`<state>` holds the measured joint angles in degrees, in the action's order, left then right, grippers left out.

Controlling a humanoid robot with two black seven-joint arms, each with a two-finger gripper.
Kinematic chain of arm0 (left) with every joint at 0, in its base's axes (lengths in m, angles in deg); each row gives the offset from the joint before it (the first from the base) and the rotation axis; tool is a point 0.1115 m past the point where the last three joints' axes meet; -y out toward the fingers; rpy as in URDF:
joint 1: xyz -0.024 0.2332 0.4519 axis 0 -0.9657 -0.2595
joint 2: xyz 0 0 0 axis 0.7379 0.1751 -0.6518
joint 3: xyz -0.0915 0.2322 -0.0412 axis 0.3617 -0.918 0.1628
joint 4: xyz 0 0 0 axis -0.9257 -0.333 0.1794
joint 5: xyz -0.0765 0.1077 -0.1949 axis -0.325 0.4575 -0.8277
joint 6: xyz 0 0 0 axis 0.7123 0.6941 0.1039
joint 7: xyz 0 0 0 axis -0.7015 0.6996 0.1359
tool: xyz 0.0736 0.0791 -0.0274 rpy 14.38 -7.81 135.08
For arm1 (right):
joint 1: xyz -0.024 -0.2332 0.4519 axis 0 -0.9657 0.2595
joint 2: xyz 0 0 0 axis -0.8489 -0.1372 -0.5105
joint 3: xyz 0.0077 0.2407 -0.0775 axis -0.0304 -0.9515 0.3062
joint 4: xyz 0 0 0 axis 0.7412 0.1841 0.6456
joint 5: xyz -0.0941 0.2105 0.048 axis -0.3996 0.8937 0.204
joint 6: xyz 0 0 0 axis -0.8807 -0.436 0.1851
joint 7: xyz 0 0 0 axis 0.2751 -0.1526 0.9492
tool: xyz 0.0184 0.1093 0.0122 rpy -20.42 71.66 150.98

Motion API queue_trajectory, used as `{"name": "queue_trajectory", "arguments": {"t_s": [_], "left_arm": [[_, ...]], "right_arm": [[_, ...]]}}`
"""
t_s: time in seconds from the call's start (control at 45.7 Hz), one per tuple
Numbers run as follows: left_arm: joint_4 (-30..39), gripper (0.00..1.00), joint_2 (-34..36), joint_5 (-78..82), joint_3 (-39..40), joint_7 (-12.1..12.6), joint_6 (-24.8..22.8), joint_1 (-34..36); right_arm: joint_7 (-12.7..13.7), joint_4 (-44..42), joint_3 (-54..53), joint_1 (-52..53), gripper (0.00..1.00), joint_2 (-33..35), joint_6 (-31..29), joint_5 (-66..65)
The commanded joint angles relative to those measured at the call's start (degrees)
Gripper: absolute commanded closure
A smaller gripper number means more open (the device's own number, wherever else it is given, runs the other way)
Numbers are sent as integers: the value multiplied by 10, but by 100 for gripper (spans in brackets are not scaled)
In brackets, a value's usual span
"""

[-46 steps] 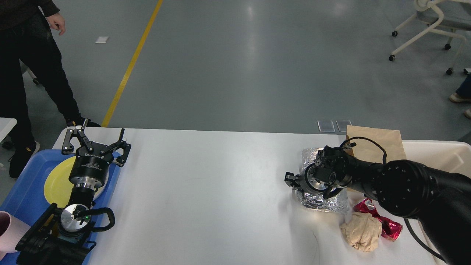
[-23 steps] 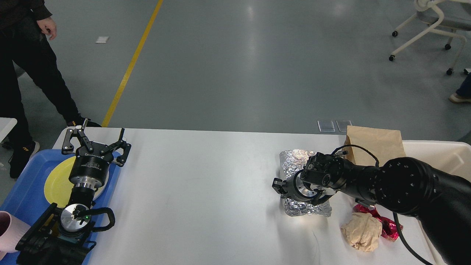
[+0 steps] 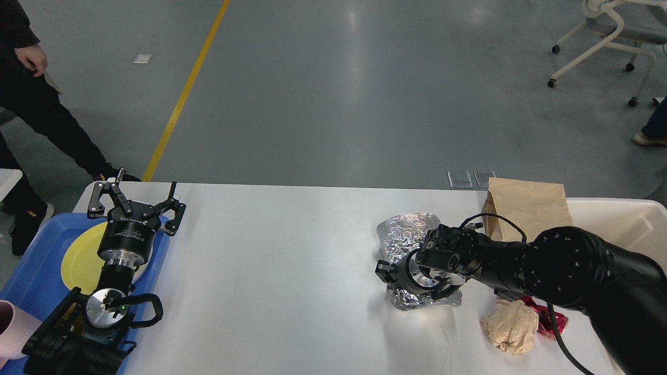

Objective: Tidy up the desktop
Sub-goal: 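Lift the crumpled foil package and carry it toward the bin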

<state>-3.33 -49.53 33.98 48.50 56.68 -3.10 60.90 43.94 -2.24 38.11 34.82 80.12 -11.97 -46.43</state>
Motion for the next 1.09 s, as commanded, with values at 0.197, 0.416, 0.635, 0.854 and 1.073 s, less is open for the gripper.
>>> {"name": "queue_trajectory", "arguments": {"t_s": [0.197, 0.416, 0.635, 0.854, 1.073], "left_arm": [[0, 4, 0, 0, 0, 0, 0, -1], [0, 4, 0, 0, 0, 0, 0, 0], [0, 4, 0, 0, 0, 0, 0, -1], [0, 4, 0, 0, 0, 0, 0, -1], [0, 4, 0, 0, 0, 0, 0, -1]], "right_arm": [[22, 164, 8, 177, 100, 68, -23, 28], [34, 325, 114, 399, 100, 84, -115, 33], [28, 453, 193, 603, 100, 168, -210, 33], [-56, 533, 312, 724, 100, 168, -241, 40], [-153, 543, 402, 756, 100, 163, -251, 41]]}}
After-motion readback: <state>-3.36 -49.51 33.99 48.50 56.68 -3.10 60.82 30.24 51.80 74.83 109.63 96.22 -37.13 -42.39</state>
